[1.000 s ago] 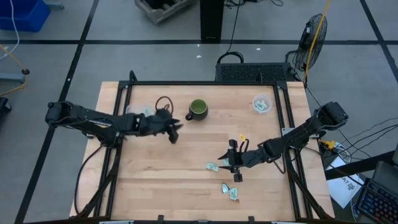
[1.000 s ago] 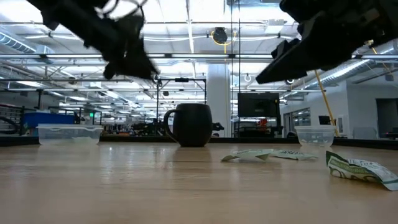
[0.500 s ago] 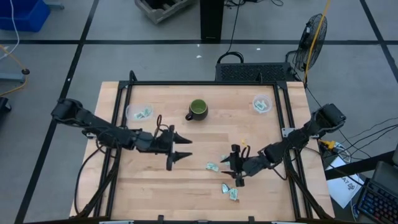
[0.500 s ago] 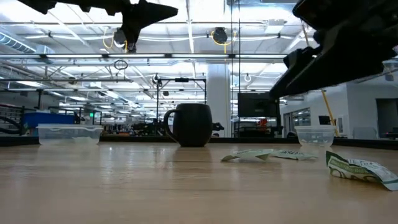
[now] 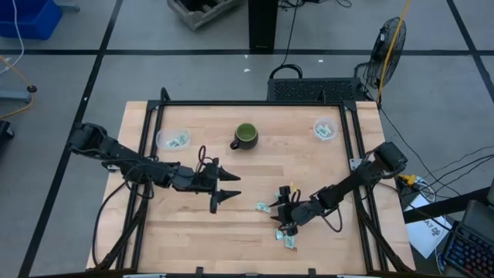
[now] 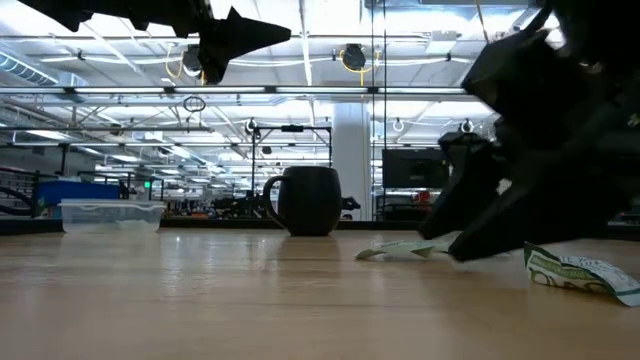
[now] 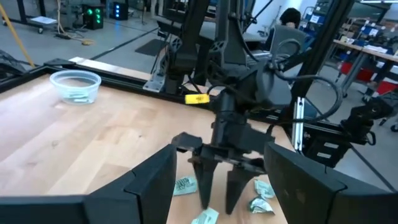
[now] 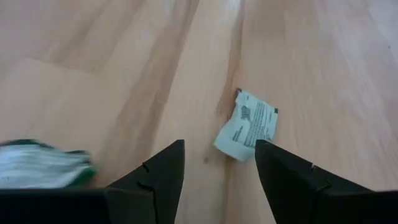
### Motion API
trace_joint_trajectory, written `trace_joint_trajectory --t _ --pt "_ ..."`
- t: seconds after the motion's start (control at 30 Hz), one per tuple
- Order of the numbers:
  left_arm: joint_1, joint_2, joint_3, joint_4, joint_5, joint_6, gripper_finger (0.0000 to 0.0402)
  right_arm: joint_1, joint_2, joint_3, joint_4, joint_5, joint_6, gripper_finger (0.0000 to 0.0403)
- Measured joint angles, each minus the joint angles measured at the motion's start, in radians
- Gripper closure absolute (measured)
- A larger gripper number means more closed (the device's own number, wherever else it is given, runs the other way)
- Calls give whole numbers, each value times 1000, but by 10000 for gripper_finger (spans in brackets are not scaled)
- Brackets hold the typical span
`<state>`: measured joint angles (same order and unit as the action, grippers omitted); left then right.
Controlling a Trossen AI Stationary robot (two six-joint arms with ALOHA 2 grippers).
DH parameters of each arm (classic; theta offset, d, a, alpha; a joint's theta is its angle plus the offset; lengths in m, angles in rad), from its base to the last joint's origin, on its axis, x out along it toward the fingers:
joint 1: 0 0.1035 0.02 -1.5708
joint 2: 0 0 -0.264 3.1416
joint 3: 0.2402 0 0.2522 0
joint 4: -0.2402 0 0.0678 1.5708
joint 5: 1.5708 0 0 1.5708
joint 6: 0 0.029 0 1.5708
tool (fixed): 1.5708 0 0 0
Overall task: Pick and place items into bin
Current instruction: Put the white stevia packet into the right transparent bin
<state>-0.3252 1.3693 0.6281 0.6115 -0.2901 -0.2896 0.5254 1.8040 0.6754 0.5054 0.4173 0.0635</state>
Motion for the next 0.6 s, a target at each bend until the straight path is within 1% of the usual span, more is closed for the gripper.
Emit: trace_joint_trajectory --t 0.17,0.3,0.43,0.6 --pt "0 0 0 -5 0 -1 156 -12 72 64 8 18 -58 221" --pt "0 0 0 -5 0 -1 156 -13 97 90 0 48 -78 231" --pt "0 0 0 -7 0 -1 156 -13 99 90 -5 98 -58 245" --pt "0 0 0 -10 0 -1 155 -24 99 89 -9 107 6 268"
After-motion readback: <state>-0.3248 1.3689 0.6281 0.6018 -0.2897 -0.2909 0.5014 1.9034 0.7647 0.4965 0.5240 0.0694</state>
